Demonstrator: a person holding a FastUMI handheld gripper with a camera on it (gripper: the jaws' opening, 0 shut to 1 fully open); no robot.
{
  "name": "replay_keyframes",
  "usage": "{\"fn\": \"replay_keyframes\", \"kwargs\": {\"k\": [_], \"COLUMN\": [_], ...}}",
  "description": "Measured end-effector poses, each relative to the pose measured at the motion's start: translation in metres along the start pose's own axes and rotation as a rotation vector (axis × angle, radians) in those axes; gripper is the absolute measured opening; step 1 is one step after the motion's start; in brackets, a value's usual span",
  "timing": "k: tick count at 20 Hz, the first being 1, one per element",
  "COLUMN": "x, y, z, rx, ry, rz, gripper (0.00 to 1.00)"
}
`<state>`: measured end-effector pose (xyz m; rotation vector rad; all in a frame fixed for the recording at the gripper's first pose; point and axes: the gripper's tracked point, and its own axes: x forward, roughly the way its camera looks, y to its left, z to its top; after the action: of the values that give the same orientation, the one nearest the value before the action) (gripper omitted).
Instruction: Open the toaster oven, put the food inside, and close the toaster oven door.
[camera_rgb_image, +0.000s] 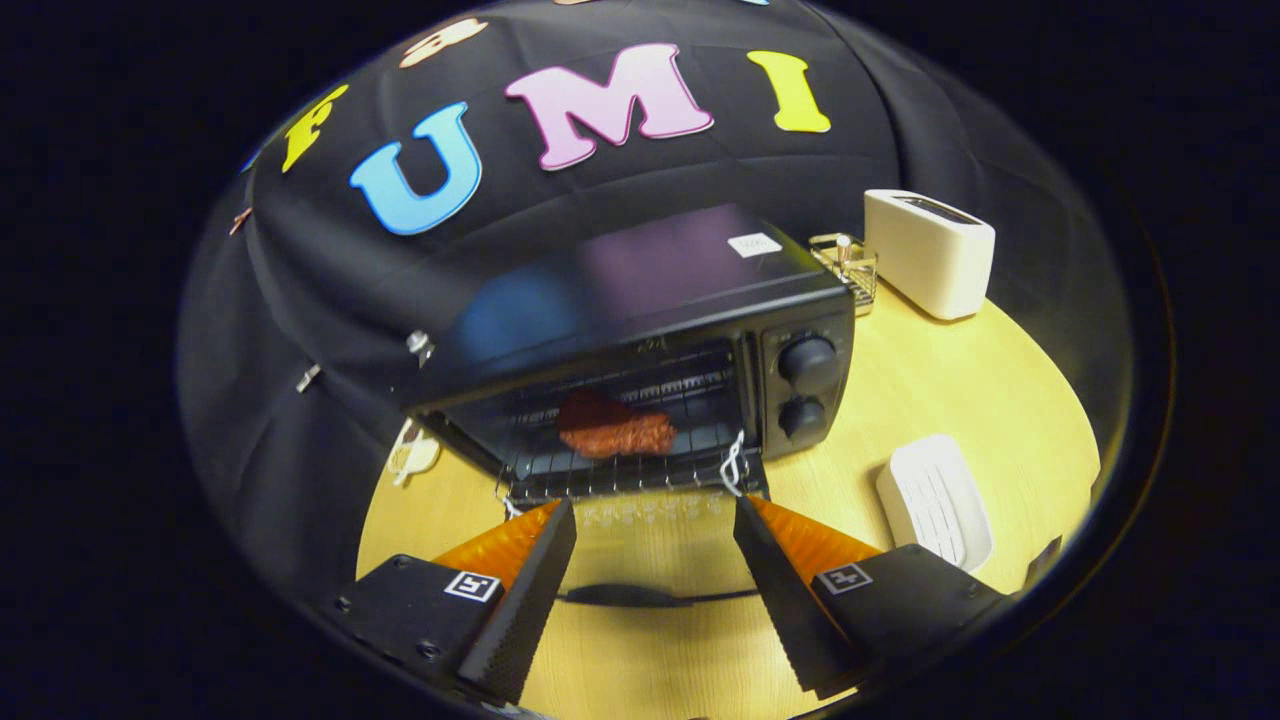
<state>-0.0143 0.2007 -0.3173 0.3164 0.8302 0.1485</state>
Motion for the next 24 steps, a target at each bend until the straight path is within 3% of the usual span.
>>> {"fn": "replay_keyframes", "kwargs": {"k": [9, 18, 24], "x": [0.012, 0.049, 0.055], "y": [0.013, -0.002, -0.003], "z": [-0.107, -0.138, -0.13], "rx": [-0.114, -0.152, -0.17], "ry": [0.244, 0.339, 0.322], "rz": [-0.048, -0.206, -0.223], "gripper": [0.99, 0.99, 0.98]}}
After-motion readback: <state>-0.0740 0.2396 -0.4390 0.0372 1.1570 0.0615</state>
